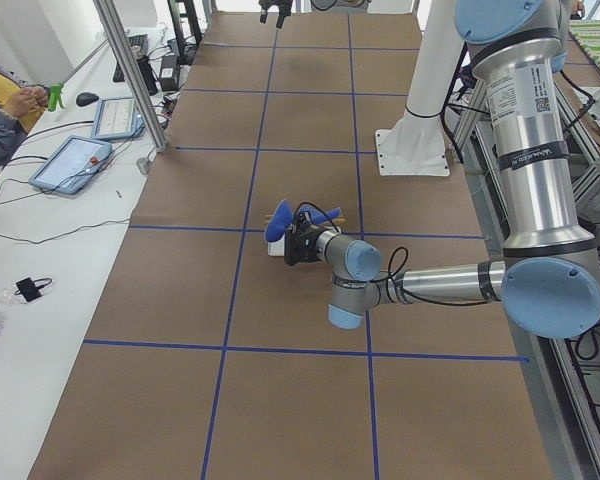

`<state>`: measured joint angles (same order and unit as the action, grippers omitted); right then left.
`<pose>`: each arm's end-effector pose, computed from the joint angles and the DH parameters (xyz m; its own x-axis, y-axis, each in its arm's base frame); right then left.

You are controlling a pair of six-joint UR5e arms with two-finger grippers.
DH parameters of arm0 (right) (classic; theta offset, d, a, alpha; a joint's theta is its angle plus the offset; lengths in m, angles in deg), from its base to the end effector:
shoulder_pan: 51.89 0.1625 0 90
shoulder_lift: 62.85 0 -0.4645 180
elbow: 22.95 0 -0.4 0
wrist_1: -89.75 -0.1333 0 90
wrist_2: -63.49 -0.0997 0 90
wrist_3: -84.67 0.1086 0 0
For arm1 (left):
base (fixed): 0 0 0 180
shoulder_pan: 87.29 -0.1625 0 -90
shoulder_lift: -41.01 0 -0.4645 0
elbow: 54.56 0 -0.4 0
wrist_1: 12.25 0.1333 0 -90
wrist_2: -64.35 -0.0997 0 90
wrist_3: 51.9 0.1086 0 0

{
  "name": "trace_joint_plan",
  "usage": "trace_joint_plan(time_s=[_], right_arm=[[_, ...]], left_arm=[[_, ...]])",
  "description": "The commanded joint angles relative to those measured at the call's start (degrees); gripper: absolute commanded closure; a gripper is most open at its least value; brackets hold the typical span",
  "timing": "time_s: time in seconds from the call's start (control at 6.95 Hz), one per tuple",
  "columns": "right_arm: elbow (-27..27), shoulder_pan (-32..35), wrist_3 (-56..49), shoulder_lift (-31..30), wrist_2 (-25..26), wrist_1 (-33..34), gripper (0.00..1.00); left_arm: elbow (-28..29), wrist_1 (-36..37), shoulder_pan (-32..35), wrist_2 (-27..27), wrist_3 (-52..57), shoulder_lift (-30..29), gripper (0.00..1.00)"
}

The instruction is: Hang towel on rack

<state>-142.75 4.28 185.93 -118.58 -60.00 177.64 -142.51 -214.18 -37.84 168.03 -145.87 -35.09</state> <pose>-0.2506 -0.5057 0.1320 0.1401 0.5016 0.8537 -0.4477 0.8011 -0.3972 0.1572 -0.3493 0.6132 -0.1081 0.0229 -0.9939 0.5793 0.8139 -0.0443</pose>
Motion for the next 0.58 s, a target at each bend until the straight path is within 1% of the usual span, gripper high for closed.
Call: trace_joint_plan(time_s=[0.0, 0.14, 0.43], right_arm=[[-0.1, 0.0, 0.0, -0.1, 0.0, 0.0, 0.00], [-0.1, 0.2, -0.1, -0.7, -0.1, 0.0, 0.00], [-0.1, 0.3, -0.9, -0.8, 0.0, 0.0, 0.00]], left_arm=[[0.8, 0.2, 0.0, -0.2, -1.5, -0.4, 1.00], [2.2, 0.1, 0.0, -0.2, -1.0, -0.4, 0.01], [4.1, 0.3, 1.9, -0.2, -0.9, -0.3, 0.02]])
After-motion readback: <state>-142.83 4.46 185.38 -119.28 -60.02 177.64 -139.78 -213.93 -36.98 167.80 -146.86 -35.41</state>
